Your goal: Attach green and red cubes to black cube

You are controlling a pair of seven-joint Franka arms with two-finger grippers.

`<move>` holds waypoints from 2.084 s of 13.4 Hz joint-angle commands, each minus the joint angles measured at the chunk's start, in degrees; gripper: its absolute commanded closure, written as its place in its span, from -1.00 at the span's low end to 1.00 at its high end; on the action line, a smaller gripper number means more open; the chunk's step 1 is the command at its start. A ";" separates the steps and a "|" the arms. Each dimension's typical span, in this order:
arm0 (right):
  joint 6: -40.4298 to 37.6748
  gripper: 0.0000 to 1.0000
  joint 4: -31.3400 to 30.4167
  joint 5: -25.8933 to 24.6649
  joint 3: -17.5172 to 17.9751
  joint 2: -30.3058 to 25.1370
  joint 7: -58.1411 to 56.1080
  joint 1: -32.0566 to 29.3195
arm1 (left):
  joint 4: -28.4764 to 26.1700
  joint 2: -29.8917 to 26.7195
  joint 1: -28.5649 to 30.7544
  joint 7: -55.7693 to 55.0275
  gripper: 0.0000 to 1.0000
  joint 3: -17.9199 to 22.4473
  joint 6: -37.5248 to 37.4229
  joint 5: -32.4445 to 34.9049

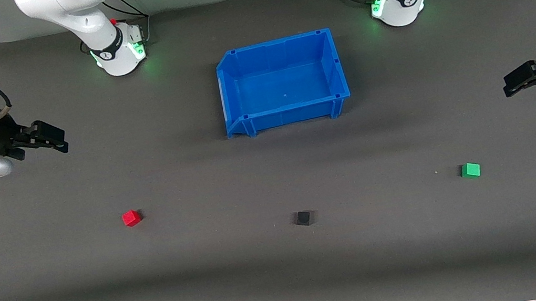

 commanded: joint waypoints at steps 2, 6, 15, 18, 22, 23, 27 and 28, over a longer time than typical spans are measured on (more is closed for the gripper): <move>-0.73 -0.99 1.32 0.21 -0.48 0.61 -1.04 0.59 | -0.23 -1.14 -0.12 -0.47 -1.00 0.39 1.08 0.46; -0.73 -0.99 1.32 0.21 -0.48 0.61 -1.04 0.50 | 0.49 -0.61 -0.12 -0.47 -1.00 0.39 0.55 0.55; -0.73 -0.99 1.32 0.21 -0.48 0.70 -1.04 0.67 | 0.22 -0.60 -0.74 -0.82 -1.00 0.30 0.29 0.55; -0.73 -0.99 1.41 0.21 -0.39 0.61 -1.04 0.67 | 0.13 -0.52 -1.26 -2.84 -1.00 0.22 0.29 0.55; -0.73 -0.99 1.41 0.21 -0.39 0.70 -1.04 0.67 | -0.04 -0.52 -1.88 -3.02 -1.00 0.22 0.11 0.55; -0.73 -0.99 1.41 0.21 -0.39 0.62 -1.04 0.67 | 0.05 -0.52 -1.79 -3.02 -1.00 0.22 0.02 0.55; -0.73 -0.99 1.41 0.21 -0.39 0.70 -1.04 0.67 | -0.04 -0.52 -1.79 -3.02 -1.00 0.22 -0.07 0.55; -0.73 -0.99 1.41 0.21 -0.39 0.70 -1.04 0.67 | -0.13 -0.52 -1.79 -3.02 -1.00 0.22 0.02 0.55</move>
